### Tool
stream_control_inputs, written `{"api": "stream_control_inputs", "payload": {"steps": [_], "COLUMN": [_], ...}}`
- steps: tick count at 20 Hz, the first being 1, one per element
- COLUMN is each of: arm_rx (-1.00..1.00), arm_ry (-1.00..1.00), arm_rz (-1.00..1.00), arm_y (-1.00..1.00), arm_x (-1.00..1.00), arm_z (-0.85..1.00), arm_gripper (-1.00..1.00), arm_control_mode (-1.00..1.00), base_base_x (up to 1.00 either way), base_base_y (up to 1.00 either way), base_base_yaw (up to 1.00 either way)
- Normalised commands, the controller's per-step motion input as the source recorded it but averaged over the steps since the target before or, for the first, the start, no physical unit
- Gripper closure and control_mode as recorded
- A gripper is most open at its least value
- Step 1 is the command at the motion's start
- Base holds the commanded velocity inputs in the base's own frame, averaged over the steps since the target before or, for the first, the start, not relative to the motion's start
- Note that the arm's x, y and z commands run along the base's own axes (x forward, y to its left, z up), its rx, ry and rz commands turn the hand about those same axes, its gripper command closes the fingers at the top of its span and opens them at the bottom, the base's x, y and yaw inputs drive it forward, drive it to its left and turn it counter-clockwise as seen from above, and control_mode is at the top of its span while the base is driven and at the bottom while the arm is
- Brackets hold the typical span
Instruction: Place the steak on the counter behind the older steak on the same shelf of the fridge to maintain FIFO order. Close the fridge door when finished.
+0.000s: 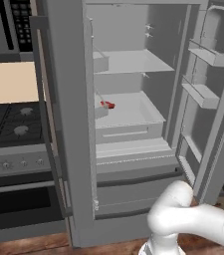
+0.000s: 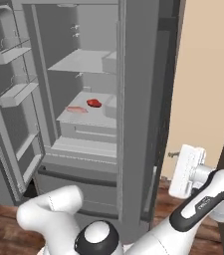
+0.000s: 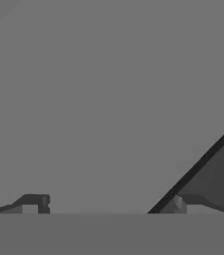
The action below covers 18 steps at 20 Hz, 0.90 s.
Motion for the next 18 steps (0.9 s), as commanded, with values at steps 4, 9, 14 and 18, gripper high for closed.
{"api": "stream_control_inputs", "payload": {"steps": [4, 9, 14, 18], "arm_rx": [-0.02, -0.04, -0.07, -0.06], "arm_ry": [0.0, -0.04, -0.06, -0.02], "arm_rz": [0.0, 0.0, 0.0, -0.08], "arm_y": [0.92, 0.96, 1.0, 0.98], "arm_x": [0.0, -0.09, -0.05, 0.0], "arm_z": [0.0, 0.0, 0.0, 0.02], "arm_gripper": [-1.0, -1.0, -1.0, -1.0], "arm_control_mode": [-1.0, -1.0, -1.0, -1.0], "base_base_x": [0.0, 0.0, 0.0, 0.0], "base_base_y": [0.0, 0.0, 0.0, 0.0], "base_base_yaw": [0.0, 0.0, 0.0, 0.0]}}
